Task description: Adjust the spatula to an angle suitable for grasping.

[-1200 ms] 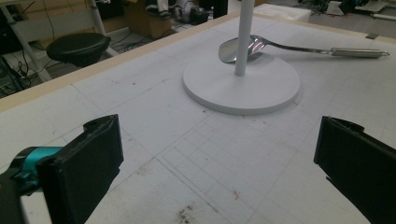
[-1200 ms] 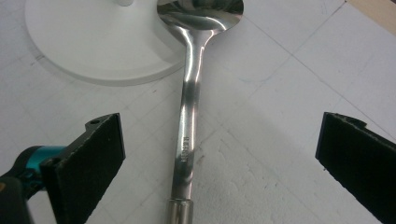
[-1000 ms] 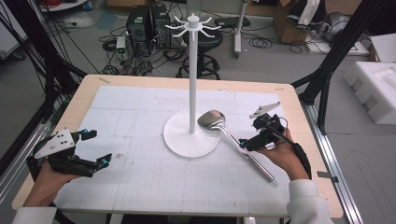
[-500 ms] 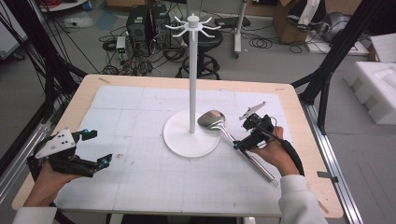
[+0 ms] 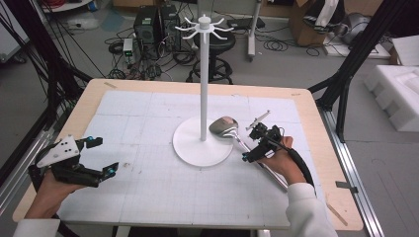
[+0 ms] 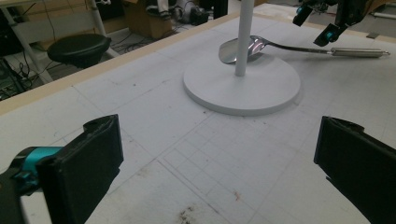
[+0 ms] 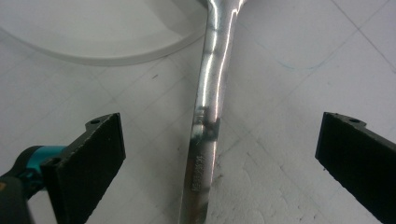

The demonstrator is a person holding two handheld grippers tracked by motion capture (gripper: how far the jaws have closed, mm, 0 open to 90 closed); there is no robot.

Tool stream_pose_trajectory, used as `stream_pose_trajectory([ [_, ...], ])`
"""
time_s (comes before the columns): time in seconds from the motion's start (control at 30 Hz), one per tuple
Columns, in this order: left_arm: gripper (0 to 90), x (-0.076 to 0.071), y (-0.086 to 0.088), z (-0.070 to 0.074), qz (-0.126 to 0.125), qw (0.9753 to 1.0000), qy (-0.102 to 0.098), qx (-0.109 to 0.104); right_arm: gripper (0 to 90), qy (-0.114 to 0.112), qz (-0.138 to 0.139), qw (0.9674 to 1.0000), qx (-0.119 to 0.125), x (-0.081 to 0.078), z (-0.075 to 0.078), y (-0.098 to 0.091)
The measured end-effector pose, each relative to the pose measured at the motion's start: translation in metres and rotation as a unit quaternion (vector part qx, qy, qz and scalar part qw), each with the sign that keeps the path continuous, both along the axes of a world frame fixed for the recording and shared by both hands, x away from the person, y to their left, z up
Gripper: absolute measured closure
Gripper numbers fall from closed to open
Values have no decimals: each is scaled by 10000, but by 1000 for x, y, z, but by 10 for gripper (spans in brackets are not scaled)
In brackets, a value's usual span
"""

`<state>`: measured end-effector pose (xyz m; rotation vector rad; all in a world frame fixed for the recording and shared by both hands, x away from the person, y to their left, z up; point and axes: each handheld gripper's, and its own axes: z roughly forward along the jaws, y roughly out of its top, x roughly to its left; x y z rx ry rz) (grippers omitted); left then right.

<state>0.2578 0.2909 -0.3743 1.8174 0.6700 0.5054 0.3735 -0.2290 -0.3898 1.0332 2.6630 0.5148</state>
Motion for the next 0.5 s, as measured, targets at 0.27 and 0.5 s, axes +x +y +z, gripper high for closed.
stream_pose_trajectory([
  [0.27,18,0,0,0,7,10000,5,16,165,58,-197,9997,-103,5,-8,5],
  [0.5,18,0,0,-1,3,10000,13,17,318,300,-321,9989,-173,7,-13,8],
])
